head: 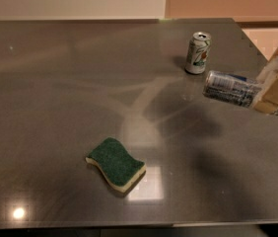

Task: Pick redbull can

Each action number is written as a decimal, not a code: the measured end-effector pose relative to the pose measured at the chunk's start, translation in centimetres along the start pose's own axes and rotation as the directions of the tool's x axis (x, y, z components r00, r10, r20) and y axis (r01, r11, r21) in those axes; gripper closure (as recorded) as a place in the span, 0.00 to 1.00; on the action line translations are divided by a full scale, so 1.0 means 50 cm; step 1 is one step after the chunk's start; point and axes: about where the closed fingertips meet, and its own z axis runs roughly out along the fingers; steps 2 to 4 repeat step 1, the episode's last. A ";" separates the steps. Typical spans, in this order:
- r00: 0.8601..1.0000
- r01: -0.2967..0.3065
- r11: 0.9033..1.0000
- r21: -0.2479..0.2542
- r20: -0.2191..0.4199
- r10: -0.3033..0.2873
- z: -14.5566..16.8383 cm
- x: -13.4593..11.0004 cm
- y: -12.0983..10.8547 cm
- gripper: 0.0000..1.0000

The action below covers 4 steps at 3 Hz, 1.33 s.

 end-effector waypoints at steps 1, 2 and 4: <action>1.000 0.000 1.000 0.000 0.000 0.000 0.000 0.000 0.000 1.00; 1.000 0.000 1.000 0.000 0.000 0.000 0.000 0.000 0.000 1.00; 1.000 0.000 1.000 0.000 0.000 0.000 0.000 0.000 0.000 1.00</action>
Offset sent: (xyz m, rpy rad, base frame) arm 0.0000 0.0000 0.0000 0.0000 0.0000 0.0000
